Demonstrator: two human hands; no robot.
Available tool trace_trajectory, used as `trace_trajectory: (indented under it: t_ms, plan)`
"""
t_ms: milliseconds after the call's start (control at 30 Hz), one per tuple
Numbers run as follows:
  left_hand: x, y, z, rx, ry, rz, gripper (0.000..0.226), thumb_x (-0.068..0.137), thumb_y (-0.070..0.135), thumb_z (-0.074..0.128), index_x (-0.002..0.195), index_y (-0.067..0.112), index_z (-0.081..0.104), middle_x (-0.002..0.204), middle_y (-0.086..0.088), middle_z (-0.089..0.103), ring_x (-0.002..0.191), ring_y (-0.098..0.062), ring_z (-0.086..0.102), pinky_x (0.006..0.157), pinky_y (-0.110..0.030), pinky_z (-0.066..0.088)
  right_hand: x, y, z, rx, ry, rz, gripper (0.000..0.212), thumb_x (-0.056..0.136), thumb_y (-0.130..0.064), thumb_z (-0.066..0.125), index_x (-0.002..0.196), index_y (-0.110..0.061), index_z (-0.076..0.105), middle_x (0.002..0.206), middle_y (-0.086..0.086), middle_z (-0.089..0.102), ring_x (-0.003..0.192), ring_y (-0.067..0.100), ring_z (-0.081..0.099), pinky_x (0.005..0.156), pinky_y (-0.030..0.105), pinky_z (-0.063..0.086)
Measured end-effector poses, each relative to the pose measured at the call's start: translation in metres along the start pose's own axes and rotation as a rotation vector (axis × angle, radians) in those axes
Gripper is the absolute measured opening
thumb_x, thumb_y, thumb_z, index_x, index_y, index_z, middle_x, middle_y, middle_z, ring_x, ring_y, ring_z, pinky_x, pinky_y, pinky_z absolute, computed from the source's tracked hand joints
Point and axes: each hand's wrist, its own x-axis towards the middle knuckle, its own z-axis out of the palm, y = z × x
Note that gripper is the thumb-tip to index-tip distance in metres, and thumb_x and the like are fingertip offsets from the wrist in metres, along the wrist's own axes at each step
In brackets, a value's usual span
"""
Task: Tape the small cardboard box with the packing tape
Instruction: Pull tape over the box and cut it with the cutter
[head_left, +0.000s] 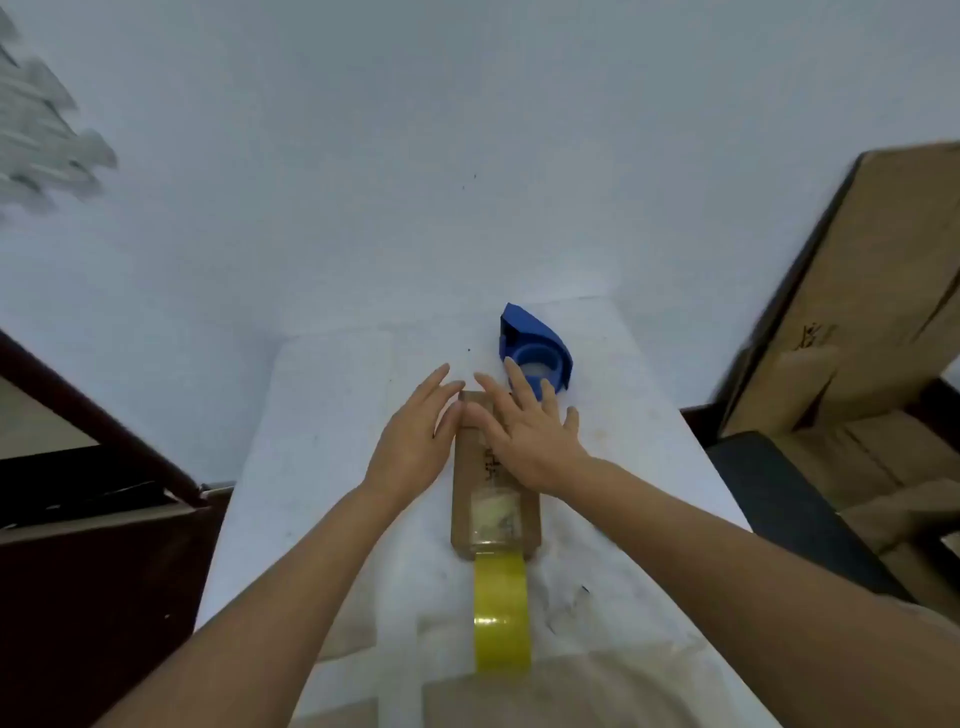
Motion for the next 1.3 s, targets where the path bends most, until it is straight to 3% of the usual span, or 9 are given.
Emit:
trace_trajectory:
  t_ms: [167,300,433,700,967,1067,1167,1233,1300]
  plan:
    - [-0.010,-0.002,0.017,-0.056,0.128,0.069,0.038,0.102,0.032,0.042,0.138,0.022,0.051,0.159,0.008,0.032,0.129,0.004,0.035,0.098,-0.018,0.032,-0.004,0.010,0.018,0.082,0.092,-0.067,0.056,0.090,-0.068,0.017,0.144,-0.055,0.009,0.160,-0.017,-0.009,0.148,0.028,-0.012,0.114,0.061,-0.005]
    - [-0.030,0.010,0.026,-0.077,0.185,0.068,0.036,0.103,0.028,0.043,0.136,0.019,0.055,0.157,0.006,0.035,0.137,-0.008,0.039,0.101,-0.017,0.030,-0.026,0.041,0.021,0.117,0.178,-0.083,0.051,0.096,-0.058,0.019,0.146,-0.049,0.014,0.161,-0.015,-0.003,0.149,0.028,0.000,0.116,0.059,0.005]
    - [-0.057,0.021,0.021,-0.036,0.166,0.078,0.036,0.102,0.029,0.043,0.136,0.021,0.055,0.158,0.006,0.035,0.139,-0.010,0.037,0.104,-0.019,0.029,-0.062,0.092,0.021,0.013,0.316,-0.046,0.052,0.099,-0.039,0.037,0.147,-0.024,0.028,0.159,0.001,0.020,0.142,0.026,0.028,0.112,0.048,0.029]
    - [-0.110,0.032,0.014,-0.069,0.194,0.066,0.033,0.101,0.021,0.046,0.131,0.024,0.060,0.152,0.008,0.043,0.137,-0.008,0.039,0.102,-0.019,0.032,-0.102,0.140,0.042,-0.088,0.323,0.095,0.051,0.088,-0.030,0.061,0.132,-0.008,0.048,0.133,0.012,0.044,0.119,0.028,0.044,0.101,0.035,0.039]
    - [-0.123,0.034,0.014,-0.099,0.137,0.044,0.031,0.100,0.018,0.050,0.128,0.023,0.063,0.147,0.015,0.044,0.131,-0.003,0.041,0.098,-0.021,0.038,-0.103,0.141,0.037,-0.002,0.382,0.023,0.027,0.097,-0.025,0.048,0.114,-0.006,0.056,0.110,0.011,0.057,0.095,0.024,0.053,0.079,0.028,0.040]
    - [-0.127,0.032,0.016,-0.178,0.200,-0.036,0.027,0.099,0.018,0.051,0.122,0.024,0.065,0.138,0.012,0.053,0.122,-0.006,0.051,0.092,-0.018,0.042,-0.103,0.121,0.032,0.147,0.426,-0.010,0.029,0.101,-0.026,0.037,0.102,-0.006,0.058,0.096,0.013,0.064,0.080,0.024,0.059,0.074,0.036,0.047]
    - [-0.129,0.031,0.015,-0.345,0.233,-0.251,0.012,0.097,0.025,0.053,0.104,0.022,0.063,0.118,-0.001,0.057,0.098,-0.016,0.065,0.083,-0.025,0.051,-0.101,0.088,0.026,0.383,0.457,-0.118,0.026,0.101,-0.021,0.036,0.122,-0.015,0.050,0.092,0.009,0.067,0.074,0.018,0.063,0.074,0.035,0.054]
    - [-0.131,0.027,0.011,-0.478,0.133,-0.424,0.023,0.098,0.035,0.053,0.096,0.013,0.060,0.101,-0.006,0.064,0.082,-0.020,0.069,0.085,-0.039,0.058,-0.100,0.066,0.024,0.465,0.494,-0.228,0.025,0.101,-0.019,0.036,0.123,-0.023,0.048,0.089,0.006,0.068,0.070,0.015,0.065,0.069,0.029,0.055]
    - [-0.136,0.026,0.006,-0.600,-0.080,-0.537,0.044,0.098,0.045,0.049,0.095,0.004,0.064,0.089,-0.011,0.070,0.075,-0.022,0.070,0.080,-0.038,0.061,-0.099,0.047,0.024,0.456,0.524,-0.360,0.021,0.098,-0.015,0.038,0.104,-0.020,0.057,0.088,0.003,0.068,0.074,0.015,0.065,0.069,0.028,0.055]
